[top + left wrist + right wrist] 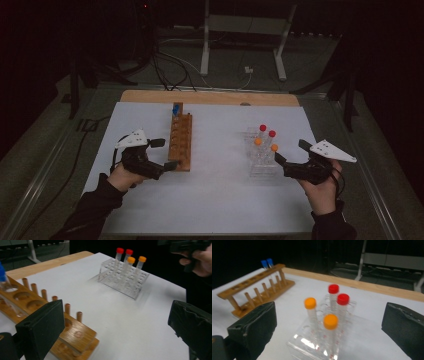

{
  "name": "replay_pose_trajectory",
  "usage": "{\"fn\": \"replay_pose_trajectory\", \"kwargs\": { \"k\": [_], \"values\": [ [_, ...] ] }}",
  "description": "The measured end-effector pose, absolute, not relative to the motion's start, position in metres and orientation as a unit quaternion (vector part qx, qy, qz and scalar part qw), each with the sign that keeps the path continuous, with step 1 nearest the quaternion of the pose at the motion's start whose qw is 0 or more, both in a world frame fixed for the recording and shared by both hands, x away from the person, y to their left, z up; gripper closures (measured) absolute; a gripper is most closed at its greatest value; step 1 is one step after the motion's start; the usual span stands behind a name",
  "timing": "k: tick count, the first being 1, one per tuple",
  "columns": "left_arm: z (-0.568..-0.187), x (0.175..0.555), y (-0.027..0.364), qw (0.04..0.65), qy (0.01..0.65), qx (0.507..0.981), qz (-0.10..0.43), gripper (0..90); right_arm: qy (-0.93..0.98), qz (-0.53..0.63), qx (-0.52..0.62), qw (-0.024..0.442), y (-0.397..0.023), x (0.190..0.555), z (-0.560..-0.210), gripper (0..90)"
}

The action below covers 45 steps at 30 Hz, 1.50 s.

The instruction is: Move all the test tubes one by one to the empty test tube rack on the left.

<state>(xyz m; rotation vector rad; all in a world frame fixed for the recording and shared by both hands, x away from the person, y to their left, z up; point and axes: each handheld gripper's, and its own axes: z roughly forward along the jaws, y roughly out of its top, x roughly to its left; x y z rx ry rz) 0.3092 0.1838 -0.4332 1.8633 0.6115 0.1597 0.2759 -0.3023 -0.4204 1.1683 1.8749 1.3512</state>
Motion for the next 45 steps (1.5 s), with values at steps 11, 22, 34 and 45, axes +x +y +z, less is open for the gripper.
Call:
{"fn": "replay_pose_trajectory", "kwargs": {
  "k": [11,22,34,45],
  "values": [
    [-0.439,0.297,0.185,0.554,0.251,0.79,0.075,1.7,0.7,0.479,0.462,0.261,-0.314,0.285,-0.438,10.0],
    [-0.445,0.296,0.187,0.55,0.257,0.791,0.073,1.7,0.737,0.45,0.451,0.227,-0.299,0.298,-0.463,50.4],
    [-0.446,0.296,0.187,0.547,0.256,0.793,0.077,1.8,0.758,0.424,0.435,0.237,-0.29,0.308,-0.472,68.9],
    [-0.447,0.296,0.187,0.547,0.255,0.794,0.077,1.7,0.755,0.426,0.434,0.245,-0.289,0.311,-0.469,74.9]
  ]
}}
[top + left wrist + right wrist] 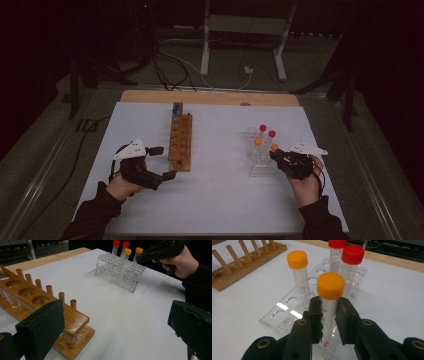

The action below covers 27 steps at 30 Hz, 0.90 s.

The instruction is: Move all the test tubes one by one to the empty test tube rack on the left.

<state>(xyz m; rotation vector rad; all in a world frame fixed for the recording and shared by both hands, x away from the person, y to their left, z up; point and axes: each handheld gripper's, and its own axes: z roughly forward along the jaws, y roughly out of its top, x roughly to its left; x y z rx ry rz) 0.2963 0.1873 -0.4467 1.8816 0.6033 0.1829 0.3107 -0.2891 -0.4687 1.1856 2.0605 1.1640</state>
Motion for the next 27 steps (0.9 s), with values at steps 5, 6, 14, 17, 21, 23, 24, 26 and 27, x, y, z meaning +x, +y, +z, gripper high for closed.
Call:
{"fn": "replay_pose_trajectory", "kwargs": {
  "k": [5,6,14,17,21,23,24,26,27],
  "values": [
    [-0.446,0.295,0.186,0.546,0.25,0.796,0.073,1.8,0.747,0.441,0.427,0.256,-0.291,0.307,-0.457,75.0],
    [-0.445,0.295,0.186,0.546,0.249,0.796,0.074,1.8,0.747,0.441,0.425,0.257,-0.292,0.306,-0.455,75.0],
    [-0.444,0.295,0.187,0.549,0.248,0.795,0.074,1.8,0.736,0.456,0.416,0.278,-0.293,0.297,-0.434,75.0],
    [-0.443,0.295,0.187,0.551,0.248,0.793,0.073,1.8,0.729,0.462,0.414,0.289,-0.292,0.292,-0.426,75.0],
    [-0.442,0.294,0.184,0.552,0.246,0.793,0.071,1.8,0.726,0.474,0.4,0.295,-0.288,0.283,-0.414,75.0],
    [-0.442,0.294,0.183,0.552,0.245,0.794,0.07,1.8,0.728,0.482,0.391,0.293,-0.283,0.279,-0.409,75.0],
    [-0.442,0.293,0.182,0.552,0.242,0.795,0.068,1.8,0.73,0.484,0.385,0.291,-0.279,0.278,-0.407,75.0],
    [-0.442,0.293,0.18,0.552,0.241,0.795,0.069,1.8,0.735,0.489,0.374,0.285,-0.271,0.275,-0.405,75.0],
    [-0.441,0.293,0.18,0.552,0.241,0.796,0.067,1.8,0.738,0.49,0.368,0.281,-0.268,0.274,-0.404,75.0]
  ]
}}
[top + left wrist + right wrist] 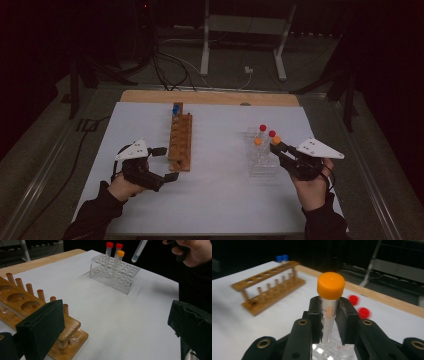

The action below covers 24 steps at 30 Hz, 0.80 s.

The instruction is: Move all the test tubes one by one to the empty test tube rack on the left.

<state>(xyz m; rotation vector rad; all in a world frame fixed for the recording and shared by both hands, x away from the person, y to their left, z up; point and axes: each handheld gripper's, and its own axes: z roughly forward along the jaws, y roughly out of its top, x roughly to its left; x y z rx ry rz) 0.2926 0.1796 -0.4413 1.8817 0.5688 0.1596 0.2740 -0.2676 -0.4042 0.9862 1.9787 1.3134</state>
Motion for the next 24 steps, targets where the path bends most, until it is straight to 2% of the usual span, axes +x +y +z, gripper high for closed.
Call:
{"fn": "replay_pose_trajectory", "kwargs": {
  "k": [9,24],
  "values": [
    [-0.441,0.29,0.17,0.561,0.221,0.796,0.053,1.8,0.767,0.495,0.335,0.236,-0.232,0.27,-0.414,75.0],
    [-0.438,0.283,0.131,0.552,0.168,0.817,0.018,4.2,0.807,0.478,0.293,0.185,-0.187,0.266,-0.437,75.0]
  ]
}}
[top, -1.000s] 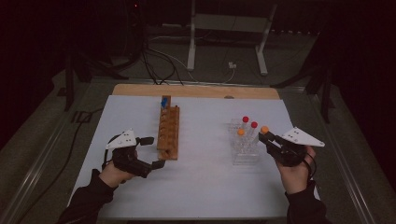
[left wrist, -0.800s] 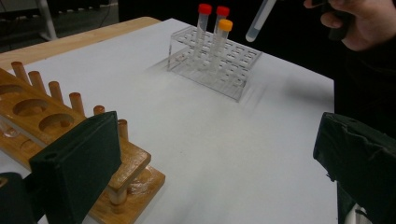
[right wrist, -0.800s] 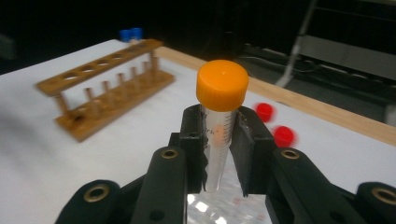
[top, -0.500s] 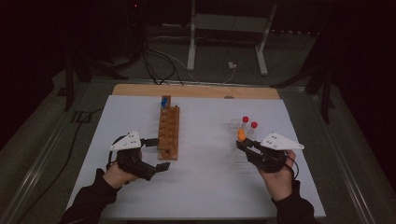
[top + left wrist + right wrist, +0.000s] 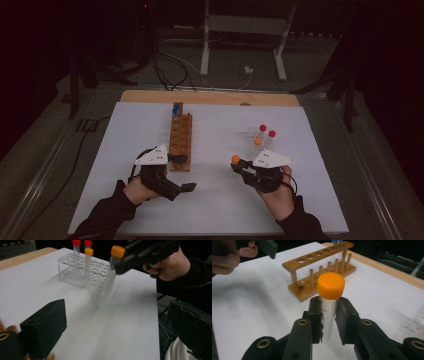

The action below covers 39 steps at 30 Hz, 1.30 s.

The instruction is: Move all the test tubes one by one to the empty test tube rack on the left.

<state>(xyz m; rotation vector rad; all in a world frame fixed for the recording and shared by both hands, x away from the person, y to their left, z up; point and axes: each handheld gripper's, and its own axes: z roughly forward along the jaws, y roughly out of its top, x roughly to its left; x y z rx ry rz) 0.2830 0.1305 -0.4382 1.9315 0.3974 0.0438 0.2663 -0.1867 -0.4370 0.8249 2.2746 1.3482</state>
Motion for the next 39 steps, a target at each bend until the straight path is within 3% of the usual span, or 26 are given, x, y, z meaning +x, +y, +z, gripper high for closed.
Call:
{"fn": "replay_pose_trajectory", "kwargs": {
  "k": [15,34,39],
  "values": [
    [-0.433,0.286,0.094,0.56,0.135,0.817,0.003,8.7,0.828,0.476,0.257,0.152,-0.161,0.254,-0.445,75.0],
    [-0.432,0.292,0.072,0.562,0.125,0.817,0.036,54.4,0.828,0.479,0.252,0.145,-0.159,0.251,-0.443,75.0],
    [-0.434,0.293,0.069,0.56,0.118,0.819,0.039,62.3,0.828,0.478,0.253,0.145,-0.16,0.251,-0.443,75.0]
  ]
}}
